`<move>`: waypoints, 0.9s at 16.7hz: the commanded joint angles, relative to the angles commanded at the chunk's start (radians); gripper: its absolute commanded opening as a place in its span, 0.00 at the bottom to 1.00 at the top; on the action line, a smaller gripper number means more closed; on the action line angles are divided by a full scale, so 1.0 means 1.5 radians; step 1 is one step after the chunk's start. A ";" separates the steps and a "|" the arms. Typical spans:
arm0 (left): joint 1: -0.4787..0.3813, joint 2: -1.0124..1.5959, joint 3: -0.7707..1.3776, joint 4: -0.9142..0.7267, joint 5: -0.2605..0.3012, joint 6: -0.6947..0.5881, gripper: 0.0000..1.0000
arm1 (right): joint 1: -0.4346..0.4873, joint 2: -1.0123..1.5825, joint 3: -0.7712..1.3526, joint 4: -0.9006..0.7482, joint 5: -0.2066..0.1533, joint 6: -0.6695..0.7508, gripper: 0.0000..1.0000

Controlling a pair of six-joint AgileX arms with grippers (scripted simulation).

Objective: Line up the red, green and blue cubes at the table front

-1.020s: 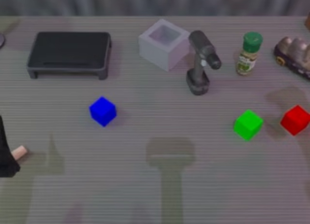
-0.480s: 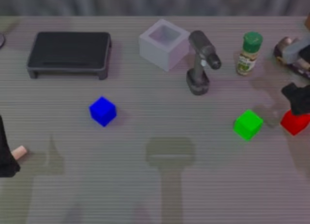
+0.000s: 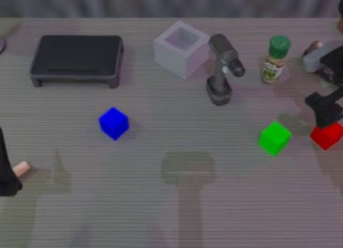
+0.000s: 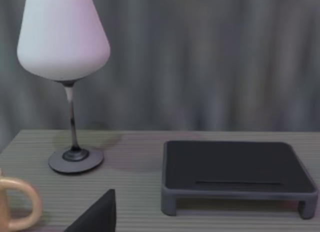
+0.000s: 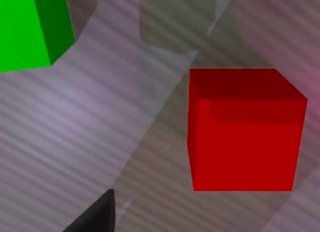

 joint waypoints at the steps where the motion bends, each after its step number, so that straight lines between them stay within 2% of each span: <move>1: 0.000 0.000 0.000 0.000 0.000 0.000 1.00 | -0.004 -0.002 -0.002 0.001 0.000 0.001 1.00; 4: 0.000 0.000 0.000 0.000 0.000 0.000 1.00 | -0.001 0.011 -0.019 0.028 0.000 -0.001 1.00; 10: 0.000 0.000 0.000 0.000 0.000 0.000 1.00 | 0.001 0.082 -0.098 0.184 0.001 0.002 1.00; 15: 0.000 0.000 0.000 0.000 0.000 0.000 1.00 | 0.001 0.094 -0.109 0.203 0.001 0.002 1.00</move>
